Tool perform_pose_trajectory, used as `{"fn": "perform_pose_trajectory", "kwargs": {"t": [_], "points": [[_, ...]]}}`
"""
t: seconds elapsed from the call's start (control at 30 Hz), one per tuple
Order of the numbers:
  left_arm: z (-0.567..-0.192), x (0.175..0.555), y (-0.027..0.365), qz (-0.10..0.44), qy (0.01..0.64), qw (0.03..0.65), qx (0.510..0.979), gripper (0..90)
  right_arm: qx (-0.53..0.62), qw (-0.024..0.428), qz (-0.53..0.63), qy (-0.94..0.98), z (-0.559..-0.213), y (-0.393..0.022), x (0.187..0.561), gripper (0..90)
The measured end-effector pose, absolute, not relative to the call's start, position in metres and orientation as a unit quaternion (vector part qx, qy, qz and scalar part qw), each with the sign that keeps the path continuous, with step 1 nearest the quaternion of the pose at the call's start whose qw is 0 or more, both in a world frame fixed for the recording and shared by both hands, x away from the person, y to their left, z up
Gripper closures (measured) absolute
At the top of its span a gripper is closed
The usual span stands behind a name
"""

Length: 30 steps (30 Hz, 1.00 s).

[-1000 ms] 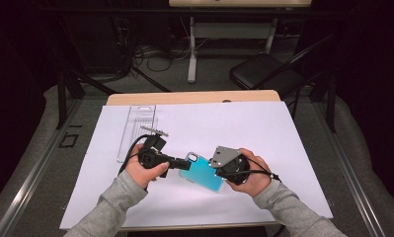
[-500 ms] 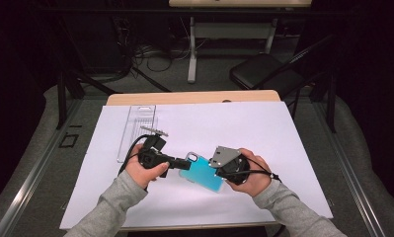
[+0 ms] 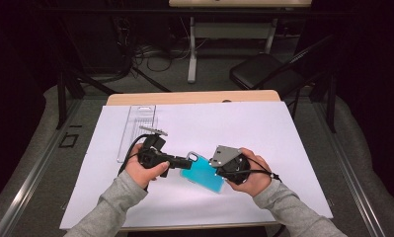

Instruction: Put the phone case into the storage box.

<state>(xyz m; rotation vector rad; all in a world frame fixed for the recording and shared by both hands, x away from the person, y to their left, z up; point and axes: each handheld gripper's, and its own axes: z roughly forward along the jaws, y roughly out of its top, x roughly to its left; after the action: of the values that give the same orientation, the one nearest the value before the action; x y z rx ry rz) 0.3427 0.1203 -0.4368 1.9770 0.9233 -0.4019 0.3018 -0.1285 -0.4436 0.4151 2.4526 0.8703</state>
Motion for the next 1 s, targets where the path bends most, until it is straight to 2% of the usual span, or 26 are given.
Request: {"fn": "perform_pose_trajectory", "kwargs": {"t": [0.27, 0.63, 0.83, 1.0], "points": [[-0.4367, 0.3431, 0.122, -0.15, 0.374, 0.459, 0.792, 61.8, 0.15, 0.249, 0.317, 0.903, -0.444, -0.1278, 0.3016, 88.8], [-0.4362, 0.3411, 0.1244, -0.135, 0.371, 0.471, 0.789, 53.8, 0.153, 0.248, 0.318, 0.902, -0.4443, -0.1277, 0.3031, 88.8], [-0.4372, 0.3393, 0.1247, -0.1, 0.37, 0.482, 0.788, 45.0, 0.162, 0.248, 0.314, 0.902, -0.4443, -0.1279, 0.3042, 88.9], [-0.4379, 0.3373, 0.1258, -0.081, 0.37, 0.485, 0.788, 42.1, 0.174, 0.248, 0.311, 0.901, -0.4451, -0.1276, 0.3046, 88.8]]}}
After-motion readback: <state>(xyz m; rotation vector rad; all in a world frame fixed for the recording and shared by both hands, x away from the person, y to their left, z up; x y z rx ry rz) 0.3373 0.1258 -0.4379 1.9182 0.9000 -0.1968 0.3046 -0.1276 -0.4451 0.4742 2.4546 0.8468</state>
